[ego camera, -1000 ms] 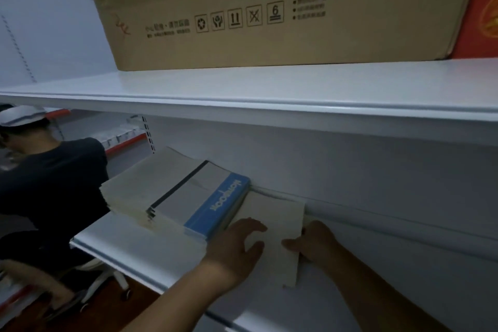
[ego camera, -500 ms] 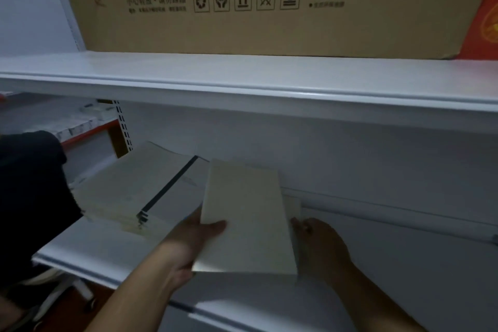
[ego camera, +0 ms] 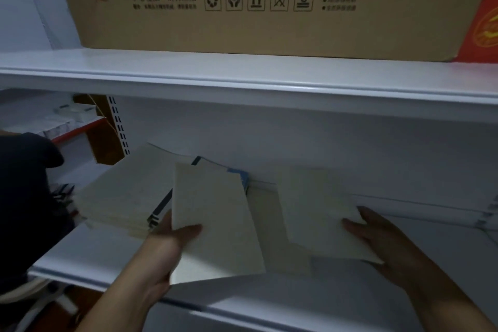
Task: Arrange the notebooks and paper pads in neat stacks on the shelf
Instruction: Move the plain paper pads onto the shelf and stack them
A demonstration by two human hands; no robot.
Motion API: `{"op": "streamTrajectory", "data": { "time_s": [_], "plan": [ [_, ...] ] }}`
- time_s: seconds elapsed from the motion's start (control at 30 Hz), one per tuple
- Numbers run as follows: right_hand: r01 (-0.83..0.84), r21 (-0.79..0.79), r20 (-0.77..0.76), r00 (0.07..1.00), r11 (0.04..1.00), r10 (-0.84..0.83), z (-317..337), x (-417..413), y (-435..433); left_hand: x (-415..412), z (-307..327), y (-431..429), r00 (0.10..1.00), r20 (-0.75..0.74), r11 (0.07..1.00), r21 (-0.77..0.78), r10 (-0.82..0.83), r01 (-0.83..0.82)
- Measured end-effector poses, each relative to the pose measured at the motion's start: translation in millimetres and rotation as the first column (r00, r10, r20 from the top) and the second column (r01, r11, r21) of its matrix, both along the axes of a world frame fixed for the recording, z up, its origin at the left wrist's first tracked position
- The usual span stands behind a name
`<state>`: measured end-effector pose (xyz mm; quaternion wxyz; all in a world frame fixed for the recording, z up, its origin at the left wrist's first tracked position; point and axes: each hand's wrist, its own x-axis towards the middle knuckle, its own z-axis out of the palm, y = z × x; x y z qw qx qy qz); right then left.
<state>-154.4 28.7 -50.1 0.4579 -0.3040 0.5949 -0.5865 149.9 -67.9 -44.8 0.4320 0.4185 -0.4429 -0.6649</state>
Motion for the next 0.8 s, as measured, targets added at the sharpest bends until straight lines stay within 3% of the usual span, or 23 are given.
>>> {"op": "streamTrajectory", "data": {
  "time_s": [0.07,0.13,0.23,0.3,0.4,0.5,0.57,0.63,0.7,0.8],
  "plan": [
    [-0.061,-0.008,-0.105,0.993,0.998,0.06,8,31,-6,-14,1,5,0.998,-0.033,0.998,0.038,-0.053,0.054],
    [-0.058,0.043,-0.353,0.933,0.997,0.07,3,63,-20,-23,-1,9,0.991,-0.062,0.989,0.084,-0.117,0.122],
    [0.079,0.12,-0.736,0.677,0.99,0.035,-9,81,-38,-15,-2,9,0.977,-0.117,0.975,0.114,-0.177,0.19],
    [0.225,0.181,-0.852,0.522,0.957,0.038,-24,75,-43,-4,-4,5,0.972,-0.153,0.975,0.111,-0.176,0.194],
    [0.217,0.457,-0.805,0.514,0.863,0.296,-46,71,-43,6,-6,1,0.972,-0.171,0.981,0.086,-0.158,0.175],
    [0.187,0.512,-0.764,0.547,0.838,0.344,-47,60,-44,8,-7,0,0.973,-0.169,0.984,0.066,-0.154,0.167],
    [0.156,0.539,-0.704,0.623,0.828,0.341,-42,46,-37,7,-8,3,0.978,-0.153,0.987,0.054,-0.141,0.151],
    [0.083,0.521,-0.564,0.78,0.849,0.27,-39,32,-21,5,-10,7,0.985,-0.117,0.991,0.032,-0.129,0.133],
    [0.076,0.394,-0.402,0.91,0.916,0.097,-37,16,7,-2,-13,9,0.991,-0.065,0.993,-0.015,-0.117,0.116],
    [0.238,0.182,-0.094,0.97,0.954,-0.224,-29,-9,58,-27,-15,20,0.993,0.008,0.991,-0.063,-0.114,0.115]
  ]
}}
